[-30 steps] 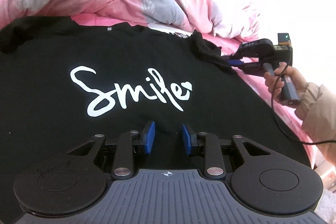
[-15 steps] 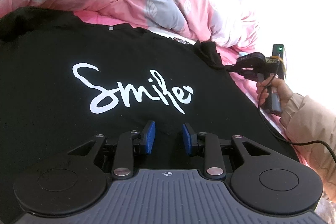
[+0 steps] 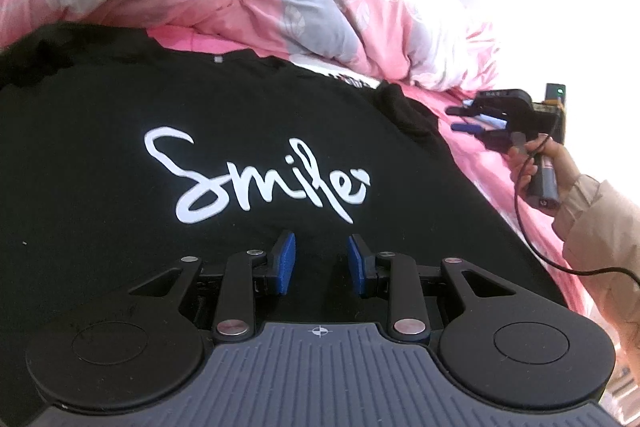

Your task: Fold clothes

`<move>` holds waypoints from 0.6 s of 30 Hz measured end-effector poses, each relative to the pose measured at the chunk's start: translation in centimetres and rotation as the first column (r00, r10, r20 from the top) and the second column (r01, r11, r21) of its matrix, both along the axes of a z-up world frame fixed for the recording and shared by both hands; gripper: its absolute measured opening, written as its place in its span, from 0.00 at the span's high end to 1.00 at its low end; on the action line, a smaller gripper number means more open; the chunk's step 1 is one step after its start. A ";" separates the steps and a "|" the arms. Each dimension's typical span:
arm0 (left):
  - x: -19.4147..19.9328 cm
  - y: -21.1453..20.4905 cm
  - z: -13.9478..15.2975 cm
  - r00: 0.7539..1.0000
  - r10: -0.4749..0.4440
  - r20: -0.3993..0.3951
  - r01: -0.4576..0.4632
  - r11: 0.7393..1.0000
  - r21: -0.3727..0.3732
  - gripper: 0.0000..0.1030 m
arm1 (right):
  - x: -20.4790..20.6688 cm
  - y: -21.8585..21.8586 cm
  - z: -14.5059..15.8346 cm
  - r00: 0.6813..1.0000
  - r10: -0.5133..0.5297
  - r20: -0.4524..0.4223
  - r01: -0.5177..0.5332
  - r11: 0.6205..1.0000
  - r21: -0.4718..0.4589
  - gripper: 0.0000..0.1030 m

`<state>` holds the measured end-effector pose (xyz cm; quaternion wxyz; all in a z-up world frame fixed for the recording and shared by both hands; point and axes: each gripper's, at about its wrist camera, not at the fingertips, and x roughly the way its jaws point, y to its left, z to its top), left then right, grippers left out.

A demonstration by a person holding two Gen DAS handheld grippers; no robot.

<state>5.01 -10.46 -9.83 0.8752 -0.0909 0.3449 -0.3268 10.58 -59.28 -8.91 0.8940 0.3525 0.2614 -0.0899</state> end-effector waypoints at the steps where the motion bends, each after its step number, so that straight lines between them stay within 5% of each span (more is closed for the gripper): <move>1: 0.0 0.1 0.3 1.000 0.009 0.000 -0.009 1.000 0.002 0.72 | 0.8 0.3 0.1 1.000 0.015 -0.013 -0.015 1.000 -0.015 0.60; 10: 2.5 2.9 3.9 0.984 0.177 0.028 -0.178 0.982 0.070 0.72 | 1.6 1.8 0.7 0.998 -0.039 -0.058 0.034 0.995 -0.095 0.55; 12: 4.1 3.8 4.6 0.970 0.240 0.027 -0.242 0.966 0.087 0.71 | 1.4 3.9 2.2 0.999 0.020 -0.027 -0.025 0.982 -0.189 0.55; 15: 7.5 4.8 5.0 0.947 0.319 0.030 -0.320 0.944 0.075 0.71 | 2.9 9.1 4.4 0.978 0.209 -0.023 -0.206 0.929 -0.306 0.55; 18: 11.7 4.9 5.0 0.925 0.376 0.058 -0.380 0.921 0.085 0.68 | 5.6 15.6 5.0 0.911 0.405 -0.074 -0.399 0.824 -0.403 0.55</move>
